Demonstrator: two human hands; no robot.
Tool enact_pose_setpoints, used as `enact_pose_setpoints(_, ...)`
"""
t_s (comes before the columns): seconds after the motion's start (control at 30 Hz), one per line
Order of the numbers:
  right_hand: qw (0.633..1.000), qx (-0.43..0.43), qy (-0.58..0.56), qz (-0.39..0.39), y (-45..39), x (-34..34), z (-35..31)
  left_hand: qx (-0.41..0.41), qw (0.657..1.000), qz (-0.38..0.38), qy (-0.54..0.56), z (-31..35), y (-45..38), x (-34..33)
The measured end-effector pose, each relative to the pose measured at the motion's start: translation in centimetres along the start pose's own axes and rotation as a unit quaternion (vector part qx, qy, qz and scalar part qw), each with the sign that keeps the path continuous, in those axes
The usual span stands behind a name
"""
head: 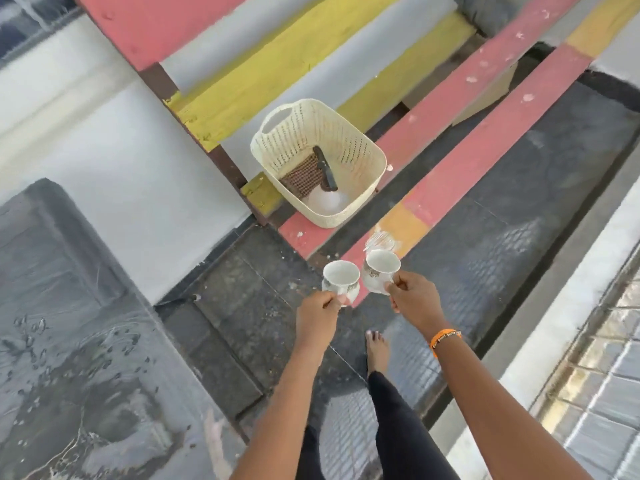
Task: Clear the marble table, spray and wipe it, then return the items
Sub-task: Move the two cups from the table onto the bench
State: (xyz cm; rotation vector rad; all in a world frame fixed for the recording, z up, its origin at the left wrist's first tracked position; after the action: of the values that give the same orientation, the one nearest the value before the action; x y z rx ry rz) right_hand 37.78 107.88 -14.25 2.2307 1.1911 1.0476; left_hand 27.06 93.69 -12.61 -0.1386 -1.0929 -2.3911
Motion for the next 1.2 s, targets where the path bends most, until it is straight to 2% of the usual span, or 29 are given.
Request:
enact_pose_setpoints(0.3, 0.998, -0.018, 0.053, -0.033, -8.9, 1.3, 3.0, 0.008, 0.999, 0.044, 0.007, -0.8, -7.9, -4.7)
enact_pose_setpoints(0.53, 0.997, 0.001, 0.067, -0.034, -11.4, 0.0, 4.8, -0.052, 0.993, 0.083, -0.060, -3.0, -9.8, -6.5)
enact_pose_setpoints(0.6, 0.997, 0.010, 0.069, -0.031, -11.4, -0.3, 5.1, -0.044, 0.993, 0.089, -0.062, -3.8, -9.8, -7.0)
enact_pose_setpoints(0.87, 0.999, 0.017, 0.019, -0.037, -11.0, -0.9, 6.5, 0.029, 0.996, 0.079, 0.019, -5.1, -9.8, -8.3)
enact_pose_setpoints(0.97, 1.000, 0.020, 0.020, -0.013, -10.0, -0.7, 6.3, 0.043, 0.994, 0.078, 0.057, -4.8, -9.3, -8.2)
enact_pose_setpoints(1.07, 1.000, 0.028, 0.006, -0.003, -8.2, -1.0, 5.0, 0.076, 0.985, 0.109, 0.109, -4.6, -7.7, -7.7)
enact_pose_setpoints(1.2, 0.995, 0.088, -0.011, -0.035, -5.1, -2.3, 1.1, 0.087, 0.964, 0.153, 0.201, -3.4, -4.3, -6.0)
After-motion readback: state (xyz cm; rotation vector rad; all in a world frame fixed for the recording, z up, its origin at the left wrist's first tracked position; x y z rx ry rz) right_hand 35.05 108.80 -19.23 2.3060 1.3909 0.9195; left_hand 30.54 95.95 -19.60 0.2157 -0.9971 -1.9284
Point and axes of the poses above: each hand's wrist, its own y-axis away from the middle knuckle, its own x-axis out of the back of the hand, z = x × y, the point moved 2 cm from there along -y, towards the middle knuckle, and after that the axes turned 13 degrees about -z, right-handed, at the moved point
